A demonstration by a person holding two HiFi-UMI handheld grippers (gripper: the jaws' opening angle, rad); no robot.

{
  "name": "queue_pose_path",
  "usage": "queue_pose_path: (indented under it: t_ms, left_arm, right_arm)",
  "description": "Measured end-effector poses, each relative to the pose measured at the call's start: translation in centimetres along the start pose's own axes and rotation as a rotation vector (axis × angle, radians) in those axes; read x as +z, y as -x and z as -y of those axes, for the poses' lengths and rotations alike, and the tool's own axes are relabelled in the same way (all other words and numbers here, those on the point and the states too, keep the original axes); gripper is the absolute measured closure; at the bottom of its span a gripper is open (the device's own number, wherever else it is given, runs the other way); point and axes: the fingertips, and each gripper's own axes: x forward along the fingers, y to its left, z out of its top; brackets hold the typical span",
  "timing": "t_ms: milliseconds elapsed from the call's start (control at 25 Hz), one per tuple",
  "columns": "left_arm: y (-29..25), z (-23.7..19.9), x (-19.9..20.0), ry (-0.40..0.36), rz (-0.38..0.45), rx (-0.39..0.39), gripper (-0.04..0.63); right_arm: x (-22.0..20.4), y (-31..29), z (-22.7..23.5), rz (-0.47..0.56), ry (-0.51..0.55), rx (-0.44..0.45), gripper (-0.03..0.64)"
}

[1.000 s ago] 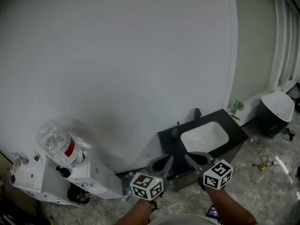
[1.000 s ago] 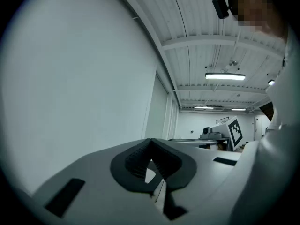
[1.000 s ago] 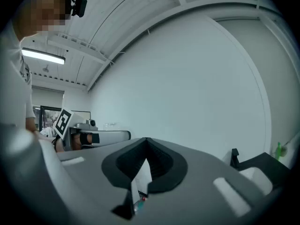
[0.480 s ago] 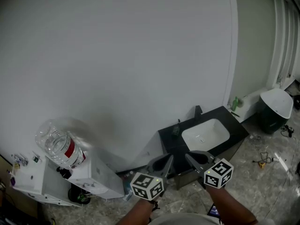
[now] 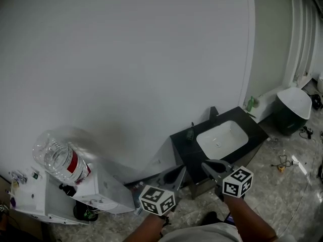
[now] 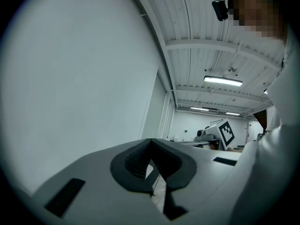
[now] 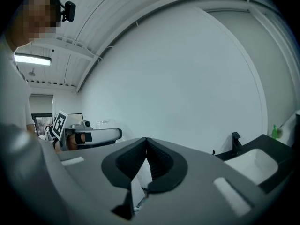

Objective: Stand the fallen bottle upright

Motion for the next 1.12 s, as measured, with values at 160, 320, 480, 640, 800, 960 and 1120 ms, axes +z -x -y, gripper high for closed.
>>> queue_pose_path:
  t_ms: [160,320,480,640,800,960,1120]
  left_arm:
    - [-1.9,-1.9,-0.2,-0.003,0.000,-0.004,0.589]
    - [-5.9,-5.4,-0.5,-0.004,-0.018,0.022,0.589]
    - [-12.0,-9.9,-0.6,0.001,-0.033,0.066,0.589]
    - [-18.6,-14.2,-0.6,0.031,-0.043,0.109,0.589]
    - [-23.5,-17.5,-0.3,0.050,-0.042,0.146,0.589]
    - [-26.0,-20.6,-0.6,0.102,-0.033,0.163,0.589]
    - [-27.1,-23.4,-1.1,0.118,-0.044,0.164,0.589]
  right_arm:
    - [-1.2,-2.3,3.3,-0.040,-0.044,-0.013,0.612]
    - [-2.2,-5.8,9.2,-0.099,-0.117,-0.007,0.571]
    - [-3.2,-10.5,17.2,-0.176,-0.214,0.024,0.545]
    - [-3.8,-15.2,26.2,-0.262,-0.288,0.012,0.520]
    - [-5.5,-19.6,34.3,-0.358,-0.368,-0.021,0.506]
    - [-8.8,-24.3,40.0,-0.459,-0.469,-0.076,0.499]
    - [-13.0,-28.4,43.7,-0.537,-0.583,-0.135,0.476]
